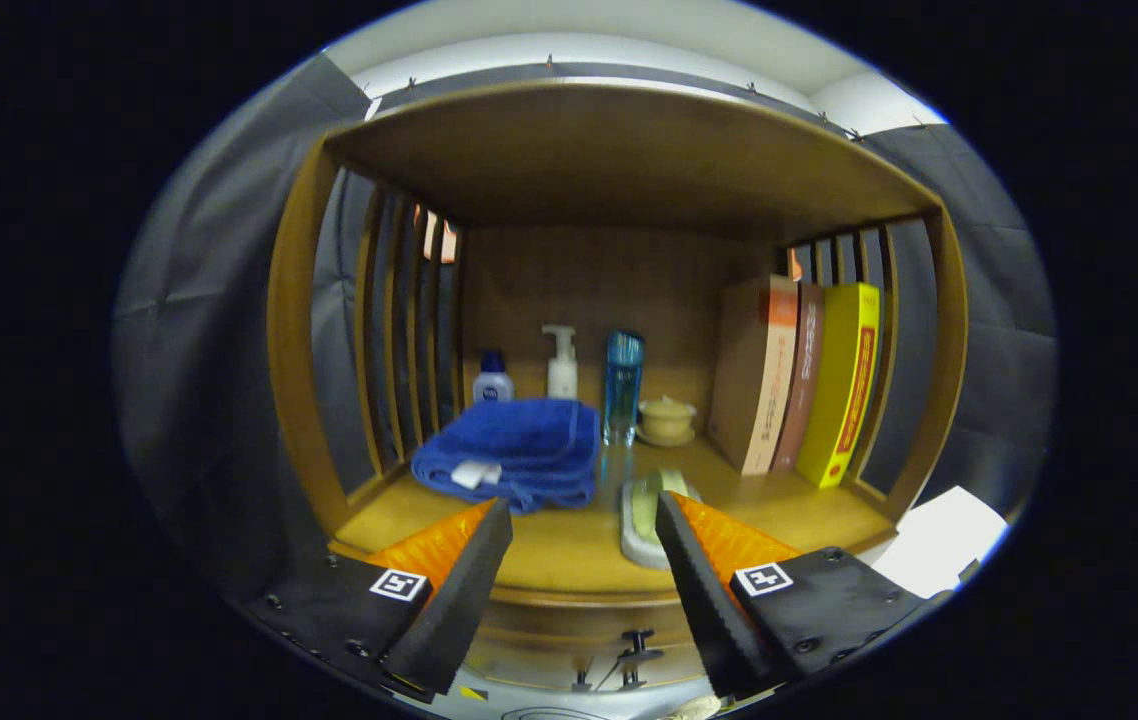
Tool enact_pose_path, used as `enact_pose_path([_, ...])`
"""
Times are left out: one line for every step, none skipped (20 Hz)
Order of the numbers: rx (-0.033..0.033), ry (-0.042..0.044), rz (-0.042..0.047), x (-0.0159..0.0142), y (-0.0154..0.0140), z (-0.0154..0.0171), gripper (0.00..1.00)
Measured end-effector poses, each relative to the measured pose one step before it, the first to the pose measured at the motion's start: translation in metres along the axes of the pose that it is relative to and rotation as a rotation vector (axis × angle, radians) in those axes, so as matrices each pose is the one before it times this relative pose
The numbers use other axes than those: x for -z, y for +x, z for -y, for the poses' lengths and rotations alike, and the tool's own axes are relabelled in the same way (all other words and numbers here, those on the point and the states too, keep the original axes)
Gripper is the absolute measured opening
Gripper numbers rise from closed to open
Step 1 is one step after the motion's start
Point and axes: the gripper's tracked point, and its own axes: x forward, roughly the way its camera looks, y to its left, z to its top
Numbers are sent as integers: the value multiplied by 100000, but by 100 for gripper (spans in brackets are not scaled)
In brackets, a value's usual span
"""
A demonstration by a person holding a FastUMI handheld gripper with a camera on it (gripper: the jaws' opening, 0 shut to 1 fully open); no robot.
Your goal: Pull open the drawer, take out the items inside it, and place them on the countertop above the cabinet.
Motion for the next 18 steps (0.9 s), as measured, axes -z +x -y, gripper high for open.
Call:
enact_pose_path([-620,687,2226,-2036,-185,35,96])
enact_pose_path([-562,341,2205,-1819,-46,-3,96])
enact_pose_path([-330,-354,1957,-1545,-68,-20,96])
enact_pose_path([-464,-547,1881,-1220,46,-11,96])
enact_pose_path([-893,-258,1710,-1132,-114,-214,96])
enact_pose_path([-1063,31,1485,-1322,-137,-317,96])
enact_pose_path([-798,-22,1453,-998,-149,-225,96])
enact_pose_path([-458,-327,1103,-622,-77,-94,96])
enact_pose_path([-165,-474,75,-65,52,19,96])
enact_pose_path([-144,158,-813,325,124,-43,96])
enact_pose_path([-359,480,-864,191,-50,-156,96])
enact_pose_path([-406,1091,-369,116,-79,-144,96])
enact_pose_path([-374,1450,-150,-31,8,-215,96])
enact_pose_path([-203,1398,-67,98,-121,-145,96])
enact_pose_path([98,945,-201,63,46,-7,96])
enact_pose_path([239,463,-303,89,-38,92,96])
enact_pose_path([186,260,-190,0,-53,18,96])
enact_pose_path([74,79,-84,50,-57,-10,96])
